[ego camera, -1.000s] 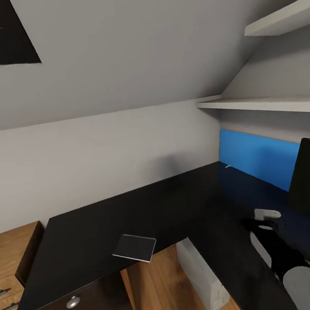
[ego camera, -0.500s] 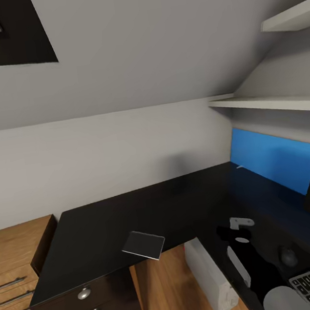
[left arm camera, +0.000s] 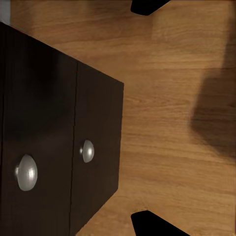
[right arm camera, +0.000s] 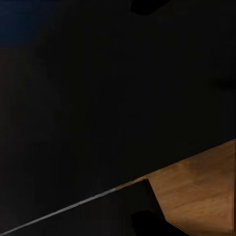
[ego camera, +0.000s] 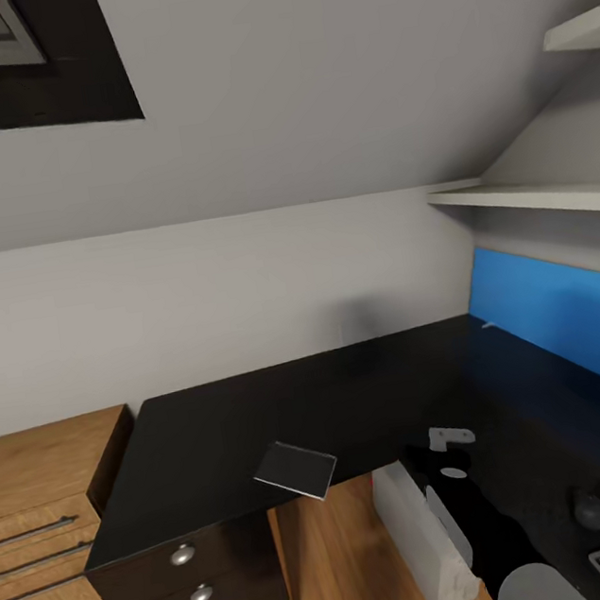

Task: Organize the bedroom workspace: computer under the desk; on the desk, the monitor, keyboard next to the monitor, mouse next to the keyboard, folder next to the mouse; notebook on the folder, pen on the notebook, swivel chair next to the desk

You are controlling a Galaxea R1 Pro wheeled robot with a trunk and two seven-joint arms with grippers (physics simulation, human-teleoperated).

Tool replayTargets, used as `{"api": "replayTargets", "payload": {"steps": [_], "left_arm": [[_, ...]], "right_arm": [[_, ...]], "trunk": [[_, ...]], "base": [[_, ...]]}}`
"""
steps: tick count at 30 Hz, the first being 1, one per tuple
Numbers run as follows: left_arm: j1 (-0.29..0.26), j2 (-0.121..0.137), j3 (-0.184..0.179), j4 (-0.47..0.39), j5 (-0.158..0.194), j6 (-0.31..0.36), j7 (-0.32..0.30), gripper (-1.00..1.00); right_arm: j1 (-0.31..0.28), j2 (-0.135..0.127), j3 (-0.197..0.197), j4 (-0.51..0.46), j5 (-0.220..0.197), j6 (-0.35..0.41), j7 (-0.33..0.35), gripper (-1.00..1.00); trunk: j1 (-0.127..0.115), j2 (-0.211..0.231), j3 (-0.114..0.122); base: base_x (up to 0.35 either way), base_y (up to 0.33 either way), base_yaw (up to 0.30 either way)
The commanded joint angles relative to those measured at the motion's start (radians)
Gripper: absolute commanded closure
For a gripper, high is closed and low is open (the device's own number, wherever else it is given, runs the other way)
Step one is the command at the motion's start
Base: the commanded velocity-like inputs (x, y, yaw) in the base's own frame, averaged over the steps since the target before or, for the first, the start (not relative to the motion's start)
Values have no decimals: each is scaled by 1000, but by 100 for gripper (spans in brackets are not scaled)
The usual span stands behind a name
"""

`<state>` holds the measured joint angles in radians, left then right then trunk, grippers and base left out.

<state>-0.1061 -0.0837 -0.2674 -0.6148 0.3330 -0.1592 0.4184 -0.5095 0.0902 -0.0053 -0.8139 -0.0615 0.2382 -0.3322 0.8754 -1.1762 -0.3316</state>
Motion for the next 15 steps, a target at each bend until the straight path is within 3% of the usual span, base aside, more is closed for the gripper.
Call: {"api": "replayTargets", "payload": {"steps": [1,8,15], "left_arm": [[-1,1,-8,1,11,-8,7,-100],[-1,2,-18,1,11,-12,8,-100],[-1,2,-21,1,11,-13,8,-100]], "right_arm": [[0,0,0,-2,-7,4,-4,-100],[0,0,2,-2,-7,4,-4,-100],[0,0,11,-2,-7,4,-4,-100]], "trunk": [[0,-1,-1],[0,-1,-1],[0,-1,-1]], "base": [[-6,0,281],[-74,14,282],[-134,98,284]]}}
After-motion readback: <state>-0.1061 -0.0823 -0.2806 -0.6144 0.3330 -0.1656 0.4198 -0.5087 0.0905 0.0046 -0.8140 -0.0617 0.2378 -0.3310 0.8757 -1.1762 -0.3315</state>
